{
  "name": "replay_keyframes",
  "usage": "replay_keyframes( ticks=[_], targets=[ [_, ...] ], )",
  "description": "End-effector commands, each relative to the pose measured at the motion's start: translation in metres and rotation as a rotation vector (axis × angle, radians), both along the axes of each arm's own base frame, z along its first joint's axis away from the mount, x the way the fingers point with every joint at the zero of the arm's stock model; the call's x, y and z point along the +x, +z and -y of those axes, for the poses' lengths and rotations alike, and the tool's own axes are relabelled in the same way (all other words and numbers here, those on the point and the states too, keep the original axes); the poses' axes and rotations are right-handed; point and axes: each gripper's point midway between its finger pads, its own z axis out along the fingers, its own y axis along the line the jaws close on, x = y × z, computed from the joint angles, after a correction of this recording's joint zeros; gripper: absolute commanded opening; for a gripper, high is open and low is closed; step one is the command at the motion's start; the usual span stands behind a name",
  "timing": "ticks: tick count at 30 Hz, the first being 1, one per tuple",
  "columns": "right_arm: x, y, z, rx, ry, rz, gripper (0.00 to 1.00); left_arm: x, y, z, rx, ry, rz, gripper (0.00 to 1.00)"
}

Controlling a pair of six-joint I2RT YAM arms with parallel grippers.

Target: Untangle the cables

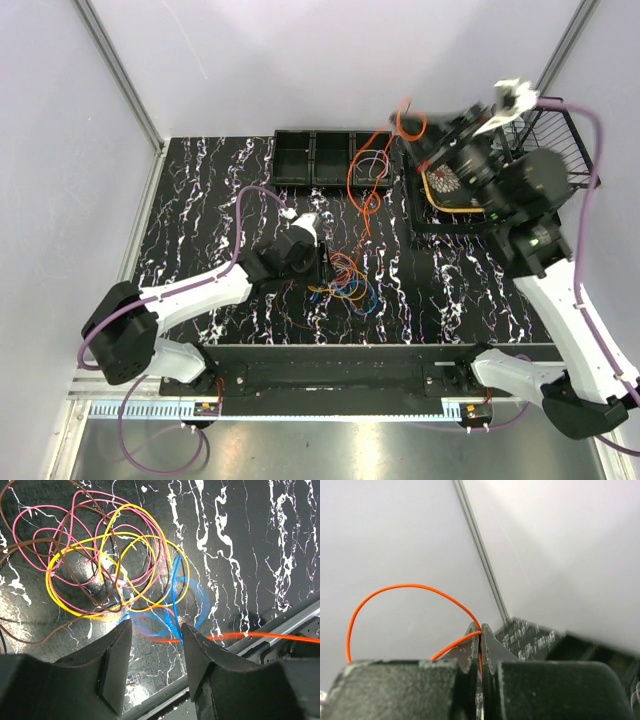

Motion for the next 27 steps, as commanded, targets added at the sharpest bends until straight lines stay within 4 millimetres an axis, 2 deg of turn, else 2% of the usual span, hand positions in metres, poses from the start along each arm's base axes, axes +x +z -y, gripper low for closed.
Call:
replay_keyframes(
  ticks=[1, 2, 4, 5, 9, 16, 20, 21, 24, 27],
  targets=[
    [-0.037, 0.095, 0.012, 0.048, 0.019, 0.228, 0.00, 0.003, 0.015, 0.004, -0.055, 0.004, 0.053, 0.51],
    [-0.045, 0.117, 0.018, 0.064, 0.010, 0.280, 0.00, 0.004, 0.015, 0.004, -0.057, 0.007, 0.053, 0.52],
    [-0.053, 0.135, 0.021, 0.068, 0.010, 0.321, 0.00, 0.001, 0.011, 0.004, -0.059, 0.003, 0.042, 0.54],
    [-0.060, 0.150, 0.024, 0.078, 0.014, 0.356, 0.00, 0.001, 0.011, 0.005, -0.065, 0.002, 0.043, 0.57],
    [-0.065, 0.165, 0.025, 0.074, 0.013, 0.398, 0.00, 0.000, 0.008, 0.004, -0.068, 0.003, 0.040, 0.61],
    [-0.037, 0.121, 0.028, 0.017, -0.080, 0.295, 0.00, -0.001, 0.022, 0.010, -0.088, -0.035, 0.080, 0.76],
    [-0.014, 0.079, 0.020, -0.020, -0.094, 0.204, 0.00, -0.001, 0.029, 0.008, -0.093, -0.039, 0.104, 0.82],
    [-0.009, 0.067, 0.018, -0.033, -0.094, 0.179, 0.00, -0.002, 0.032, 0.005, -0.094, -0.031, 0.109, 0.83],
    [0.000, 0.045, 0.016, -0.049, -0.108, 0.134, 0.00, -0.005, 0.033, -0.002, -0.093, -0.023, 0.115, 0.83],
    [0.003, 0.034, 0.014, -0.057, -0.105, 0.112, 0.00, -0.010, 0.038, -0.004, -0.106, -0.022, 0.105, 0.83]
  ],
)
